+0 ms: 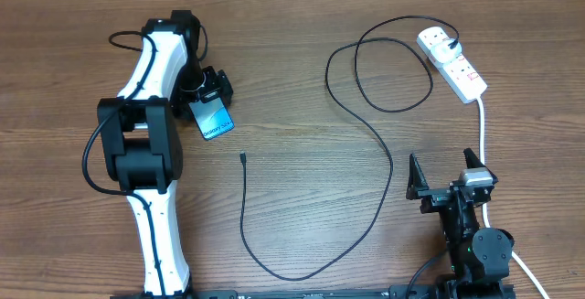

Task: Plug charger to phone and switch on socket
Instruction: 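Lift the phone upright with the left gripper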

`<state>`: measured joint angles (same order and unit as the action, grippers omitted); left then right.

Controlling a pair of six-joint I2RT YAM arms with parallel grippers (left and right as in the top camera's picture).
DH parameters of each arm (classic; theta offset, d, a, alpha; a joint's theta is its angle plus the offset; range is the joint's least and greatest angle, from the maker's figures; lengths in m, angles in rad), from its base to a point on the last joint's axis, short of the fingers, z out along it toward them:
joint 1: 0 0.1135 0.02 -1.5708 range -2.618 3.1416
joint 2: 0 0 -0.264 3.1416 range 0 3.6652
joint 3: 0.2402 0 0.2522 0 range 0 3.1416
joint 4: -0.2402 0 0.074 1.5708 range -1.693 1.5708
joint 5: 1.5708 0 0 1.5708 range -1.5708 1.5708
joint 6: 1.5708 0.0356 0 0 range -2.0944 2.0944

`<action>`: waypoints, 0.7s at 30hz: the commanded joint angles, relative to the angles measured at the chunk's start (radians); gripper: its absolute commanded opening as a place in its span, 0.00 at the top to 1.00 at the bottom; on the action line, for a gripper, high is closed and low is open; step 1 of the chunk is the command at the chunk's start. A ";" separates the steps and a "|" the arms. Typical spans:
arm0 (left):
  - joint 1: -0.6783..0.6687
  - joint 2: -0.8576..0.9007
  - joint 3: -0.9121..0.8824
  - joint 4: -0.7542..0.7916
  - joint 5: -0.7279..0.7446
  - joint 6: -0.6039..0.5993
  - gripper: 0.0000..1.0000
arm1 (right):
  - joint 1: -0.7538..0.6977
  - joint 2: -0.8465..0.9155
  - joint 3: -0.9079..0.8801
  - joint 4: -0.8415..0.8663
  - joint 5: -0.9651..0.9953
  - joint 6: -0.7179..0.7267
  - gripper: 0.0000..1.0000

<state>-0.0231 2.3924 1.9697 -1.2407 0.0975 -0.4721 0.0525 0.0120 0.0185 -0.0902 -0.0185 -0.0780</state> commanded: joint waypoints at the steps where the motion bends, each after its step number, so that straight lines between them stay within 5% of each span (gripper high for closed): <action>1: -0.023 0.033 -0.017 0.016 0.022 -0.008 0.07 | -0.002 -0.004 -0.010 0.006 0.010 0.006 0.00; 13: -0.026 0.034 -0.018 0.048 -0.107 -0.023 0.07 | -0.002 -0.004 -0.010 0.006 0.010 0.005 0.00; 21: -0.038 0.034 -0.018 0.031 -0.070 -0.022 0.38 | -0.002 -0.004 -0.010 0.006 0.010 0.006 0.00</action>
<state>-0.0528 2.3924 1.9690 -1.2076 0.0441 -0.4805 0.0521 0.0120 0.0185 -0.0902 -0.0181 -0.0780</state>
